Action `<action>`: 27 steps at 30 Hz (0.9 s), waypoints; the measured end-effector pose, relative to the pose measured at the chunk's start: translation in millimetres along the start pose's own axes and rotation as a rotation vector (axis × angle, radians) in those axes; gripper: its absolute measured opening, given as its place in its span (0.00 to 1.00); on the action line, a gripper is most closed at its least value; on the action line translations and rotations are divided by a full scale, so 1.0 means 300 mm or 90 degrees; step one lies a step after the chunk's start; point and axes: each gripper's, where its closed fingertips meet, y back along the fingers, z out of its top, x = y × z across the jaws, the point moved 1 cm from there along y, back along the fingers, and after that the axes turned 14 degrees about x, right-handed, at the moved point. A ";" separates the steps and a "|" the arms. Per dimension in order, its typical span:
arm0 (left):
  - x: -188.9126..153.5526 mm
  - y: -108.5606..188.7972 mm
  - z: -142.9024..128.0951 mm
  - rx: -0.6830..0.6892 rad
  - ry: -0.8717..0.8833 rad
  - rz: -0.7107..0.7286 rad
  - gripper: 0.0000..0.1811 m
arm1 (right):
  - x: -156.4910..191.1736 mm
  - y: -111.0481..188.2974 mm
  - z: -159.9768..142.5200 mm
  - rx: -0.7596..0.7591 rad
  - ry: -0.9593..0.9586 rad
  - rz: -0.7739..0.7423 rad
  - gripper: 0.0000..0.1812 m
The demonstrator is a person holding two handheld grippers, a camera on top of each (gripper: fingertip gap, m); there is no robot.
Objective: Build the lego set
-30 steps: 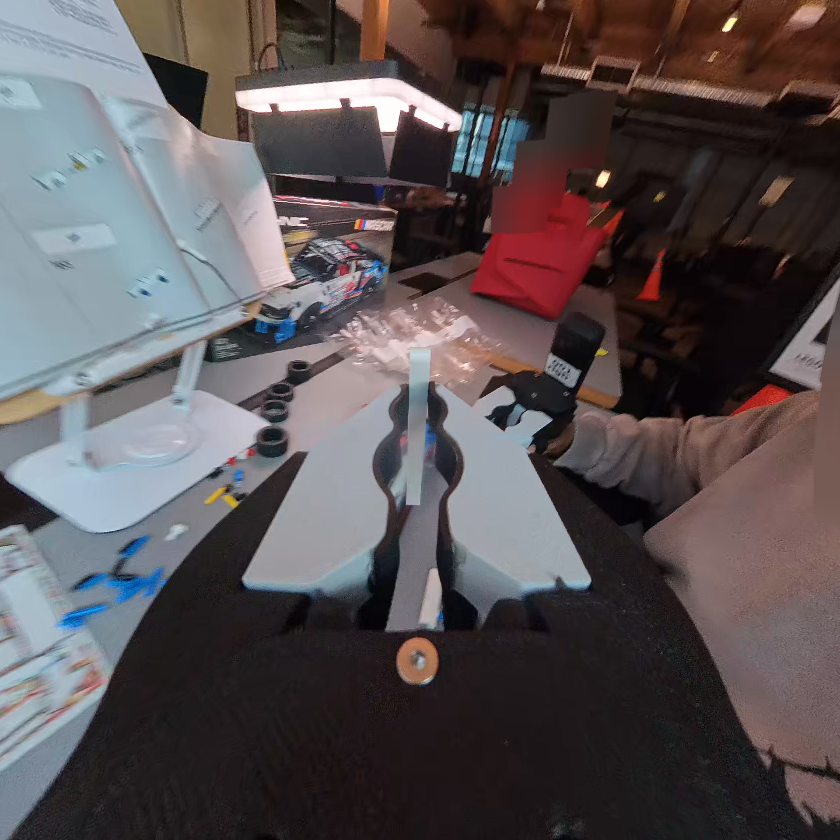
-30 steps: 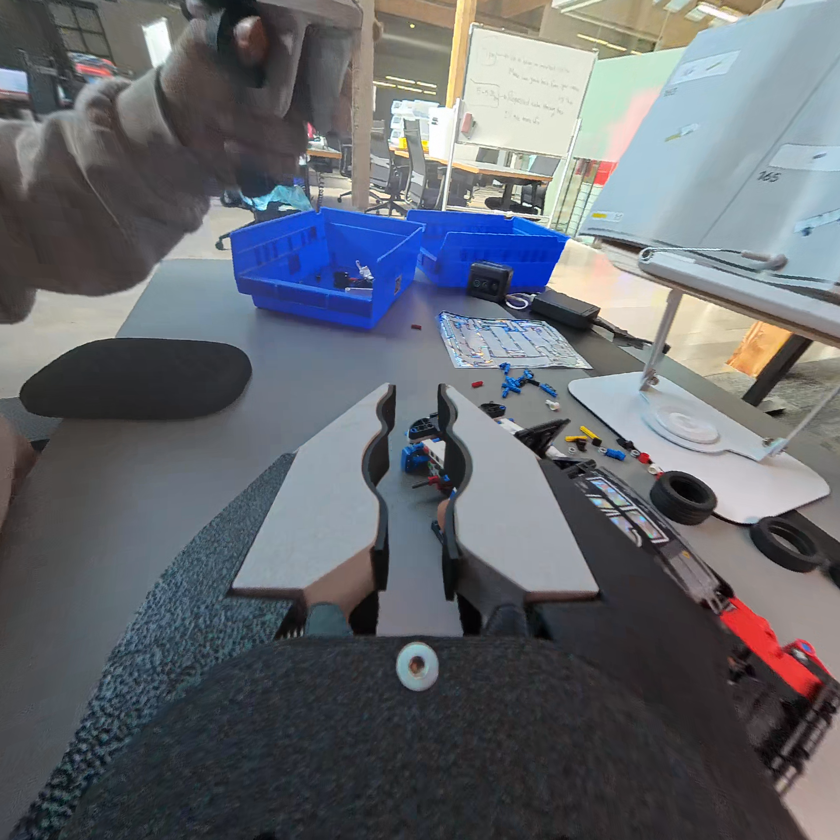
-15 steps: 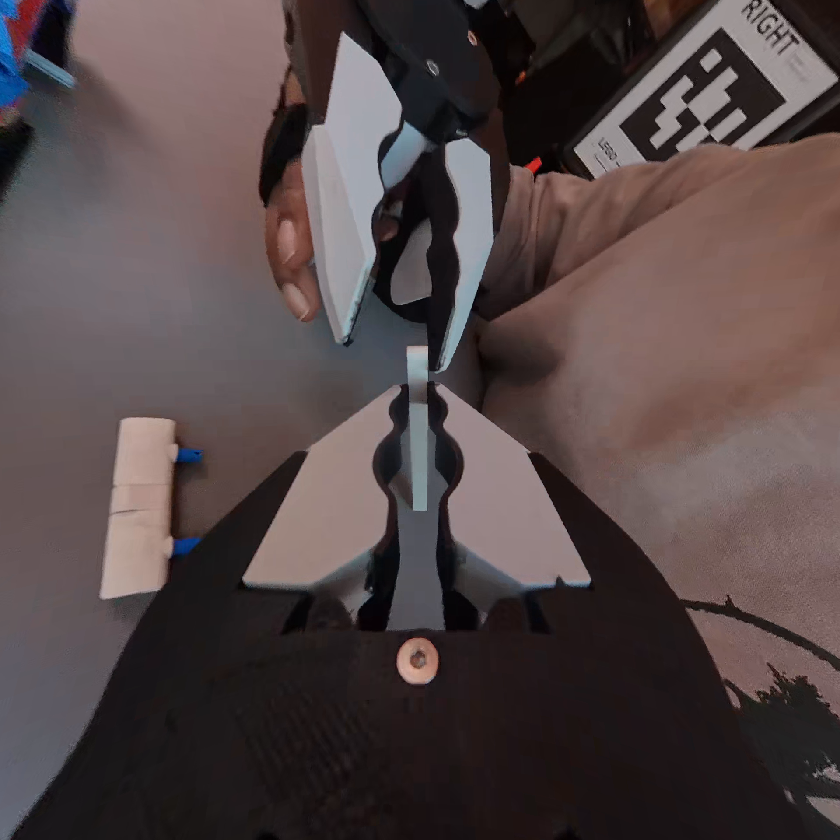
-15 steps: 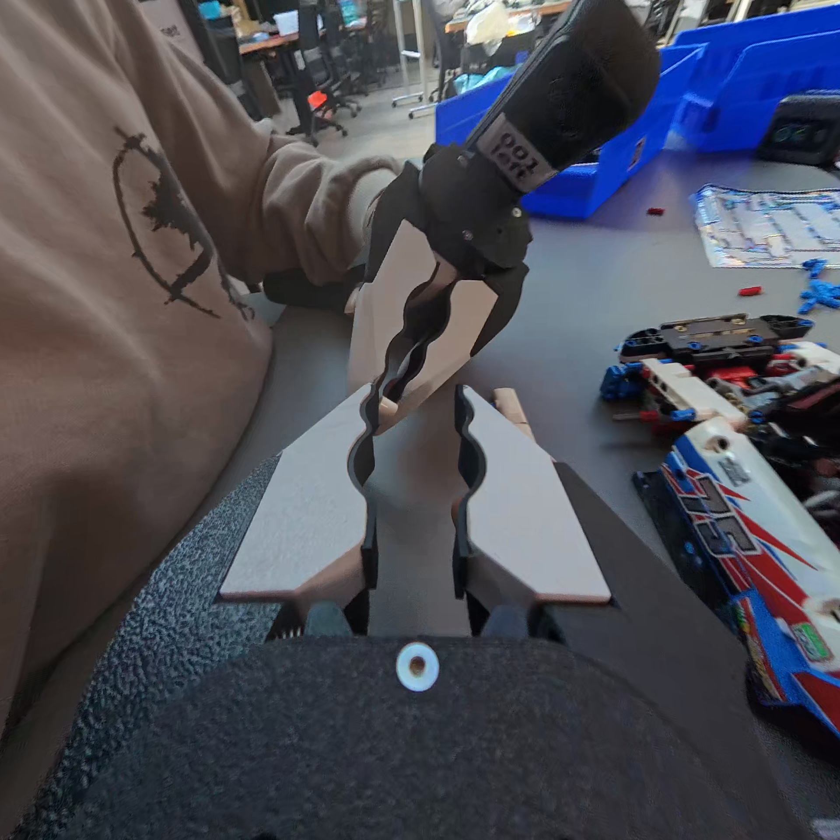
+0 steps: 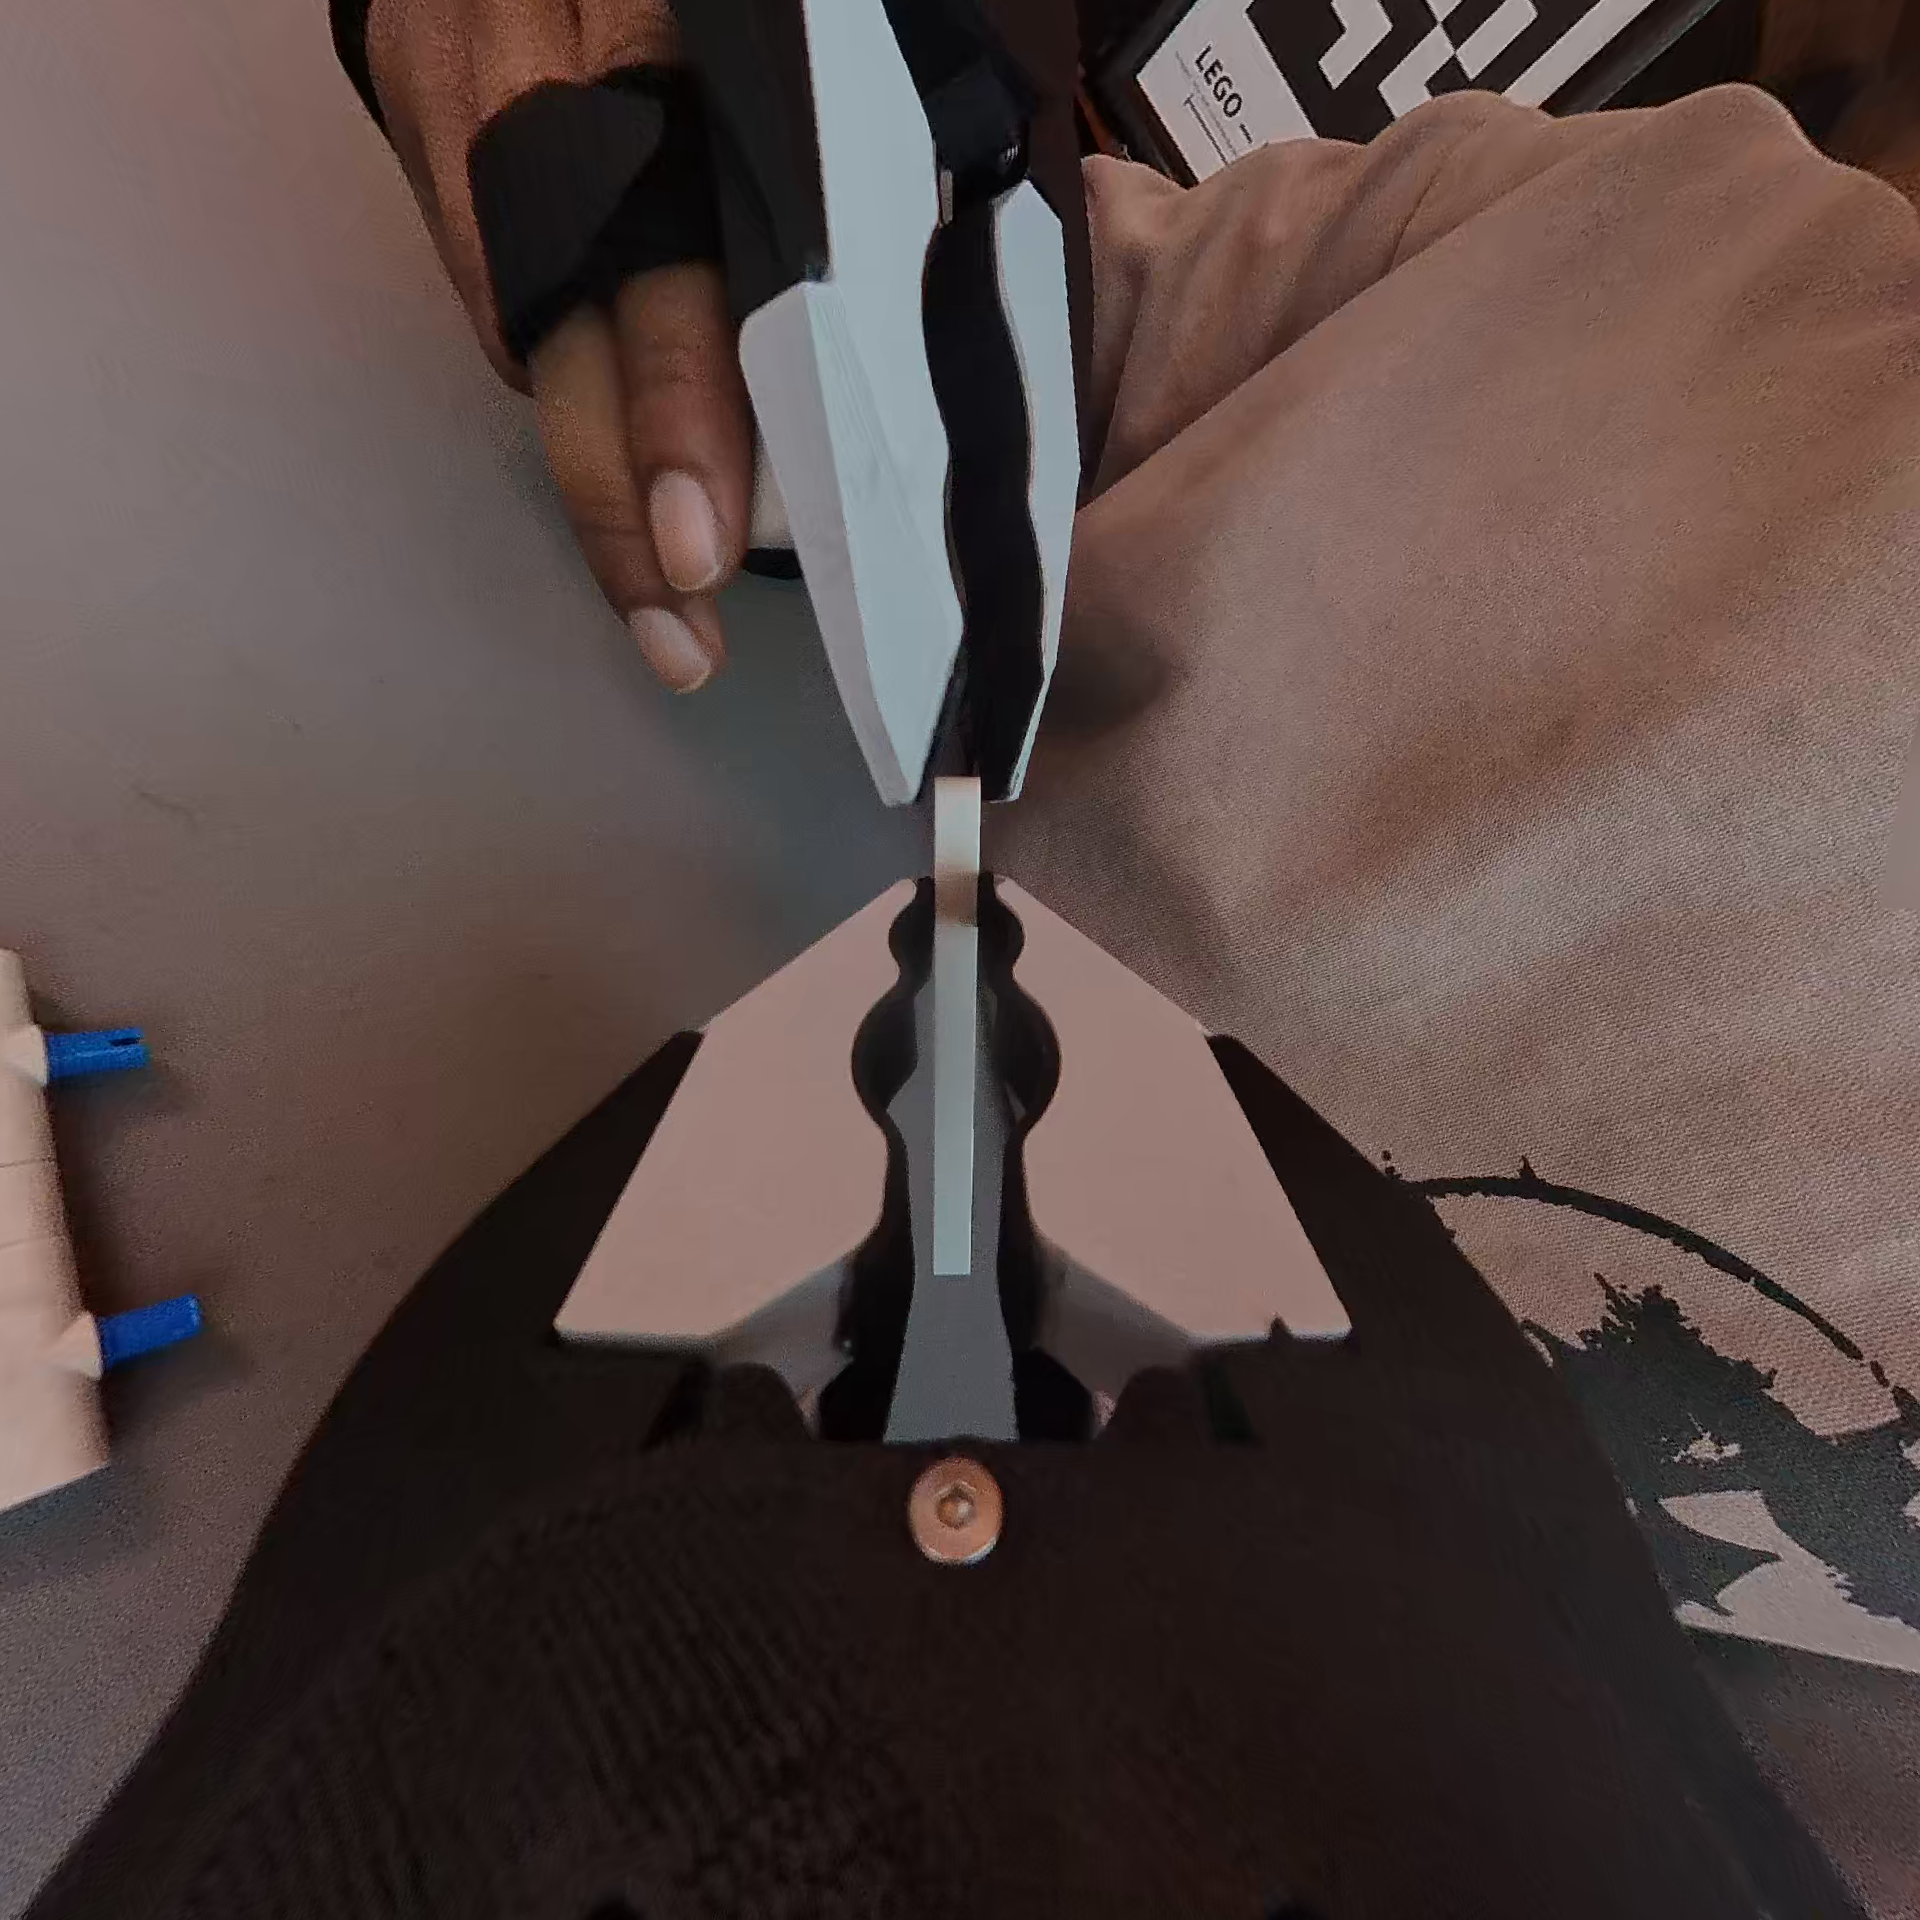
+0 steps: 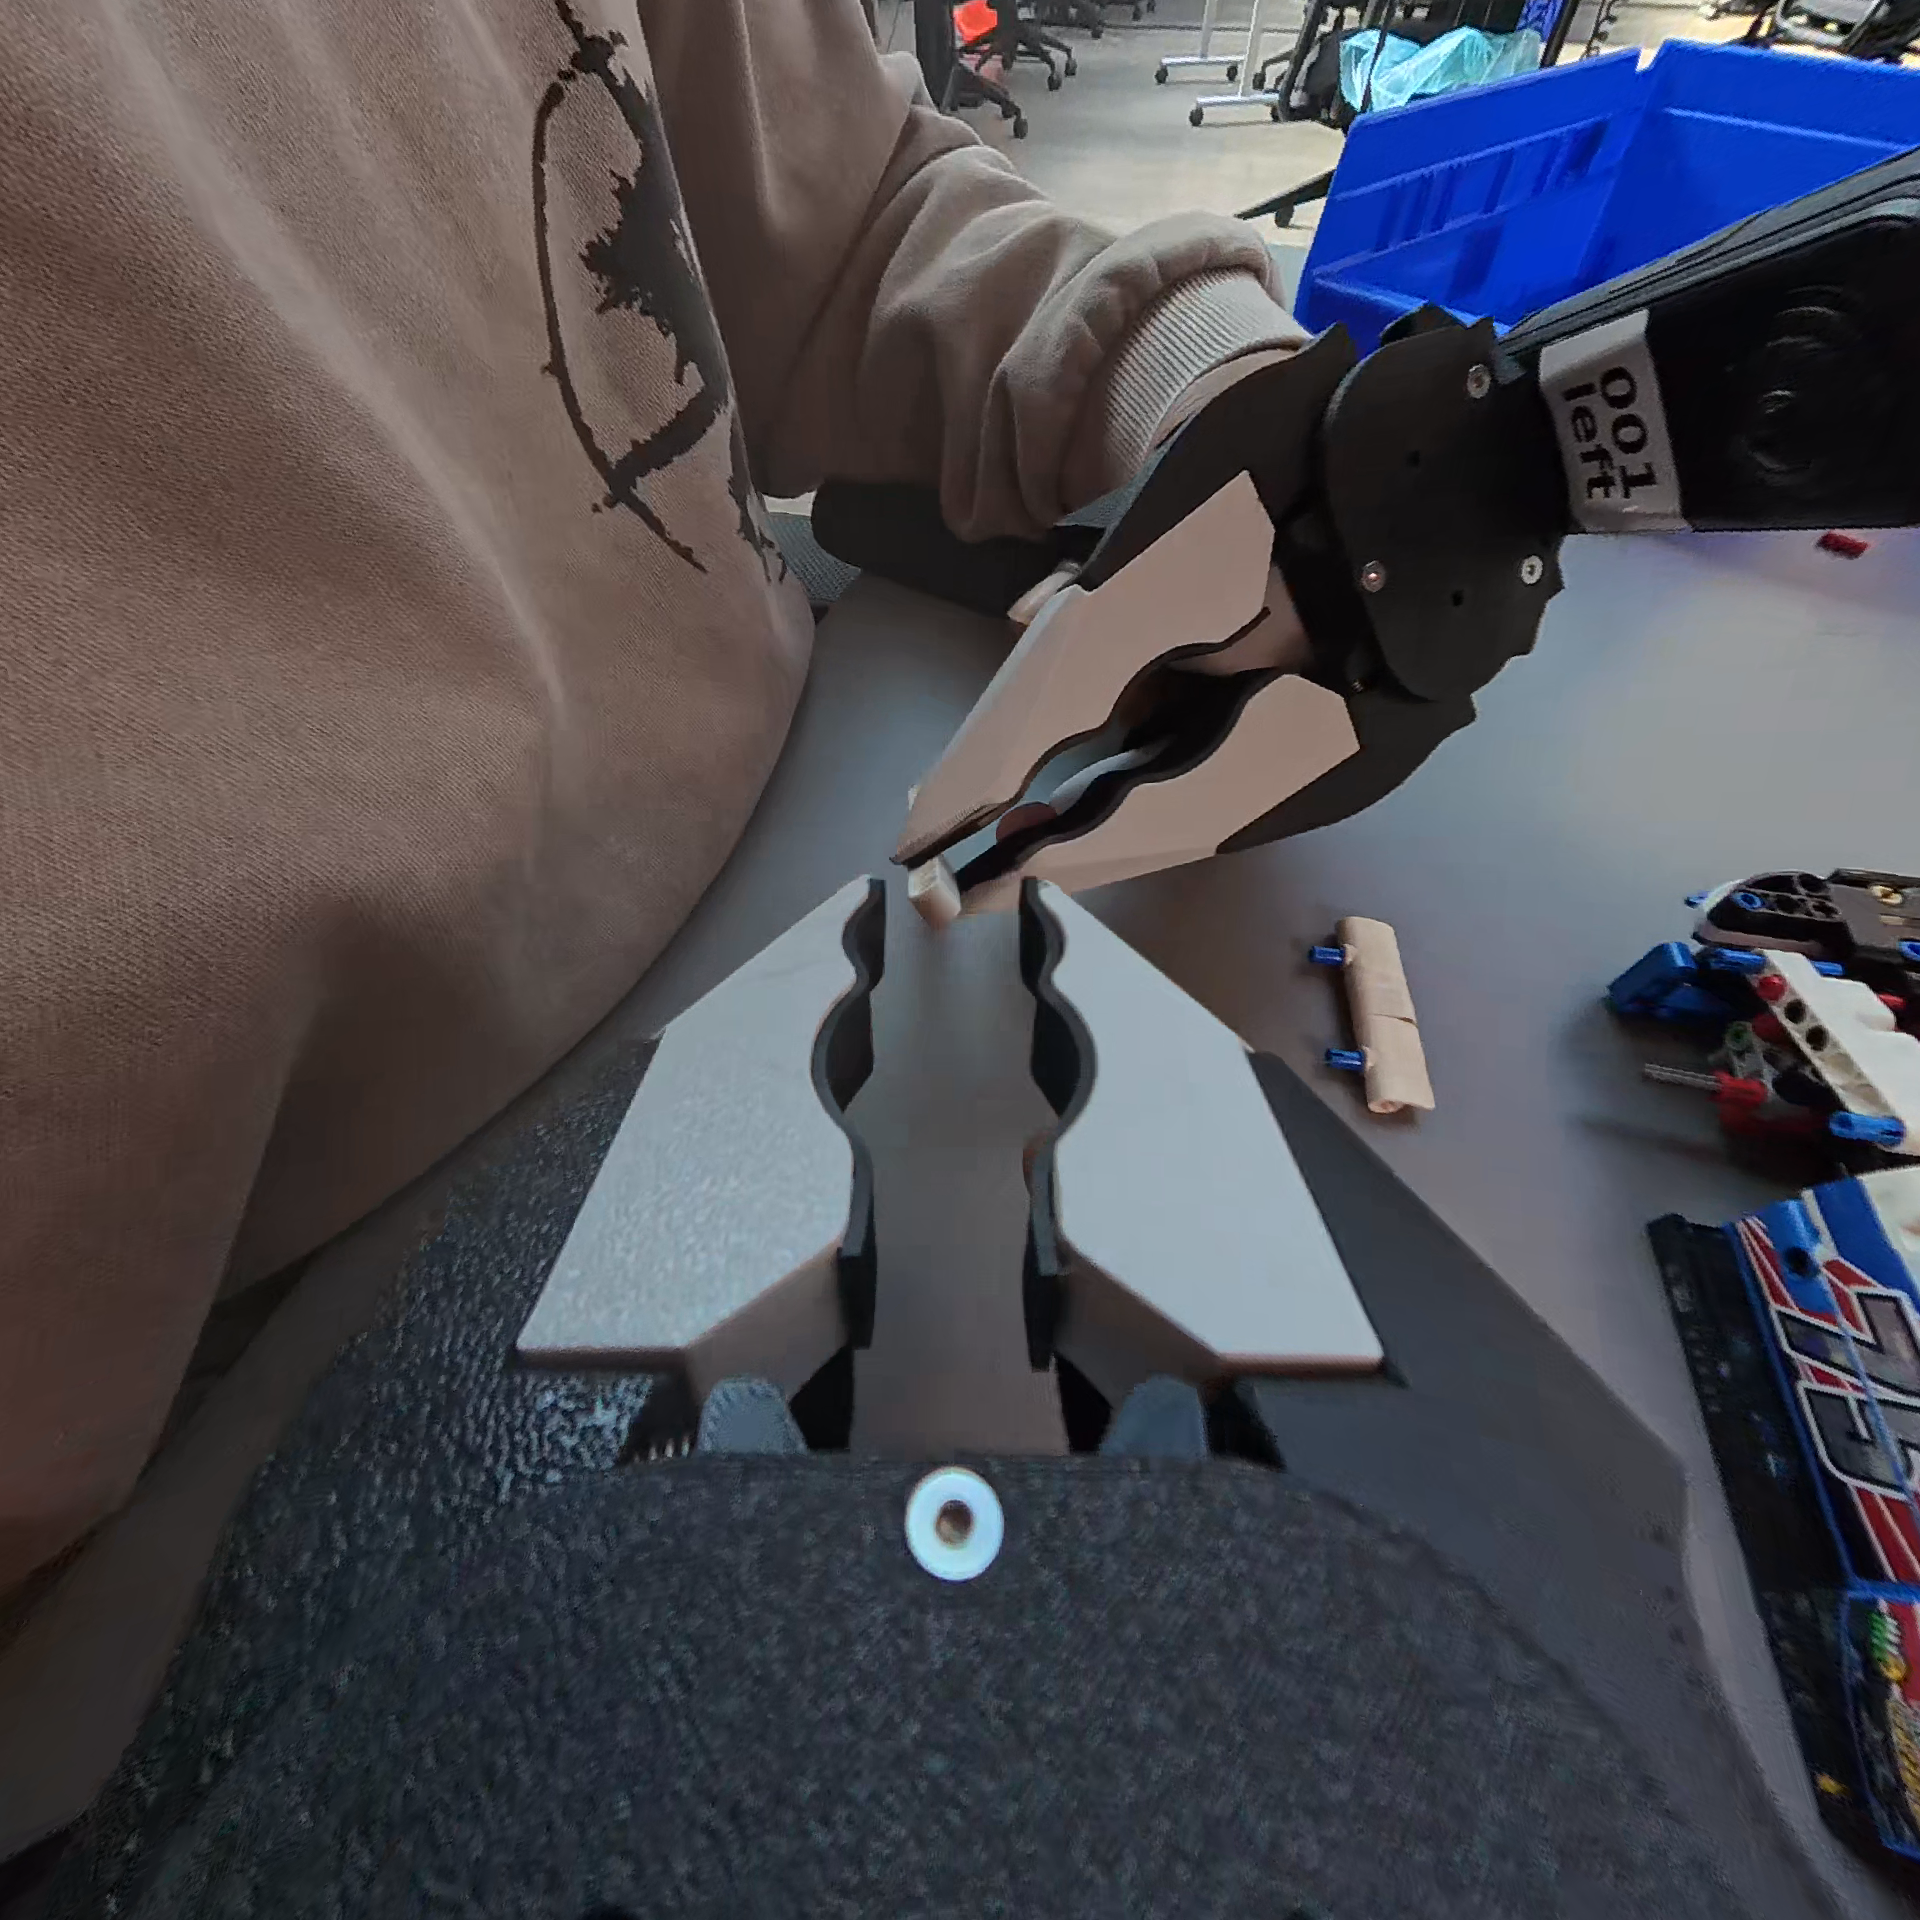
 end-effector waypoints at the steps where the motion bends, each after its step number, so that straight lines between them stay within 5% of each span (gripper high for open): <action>1: 0.003 0.003 0.000 0.002 0.002 0.004 0.03 | -0.003 -0.002 -0.009 0.015 0.007 -0.008 0.17; 8: 0.032 0.022 0.012 -0.013 0.024 0.016 0.04 | -0.019 -0.042 -0.057 0.093 0.055 -0.068 0.03; 11: 0.064 0.091 0.039 -0.053 -0.021 0.128 0.17 | -0.072 -0.020 -0.107 0.125 -0.005 -0.093 0.03; 14: 0.101 0.136 0.012 -0.003 -0.110 0.306 0.22 | -0.121 -0.011 -0.145 0.157 -0.077 -0.118 0.03; 21: 0.217 0.135 -0.069 0.162 -0.198 0.544 0.05 | -0.132 -0.024 -0.190 0.210 -0.146 -0.108 0.03; 27: 0.214 0.128 -0.087 0.187 -0.192 0.532 0.03 | -0.138 -0.031 -0.187 0.212 -0.155 -0.119 0.03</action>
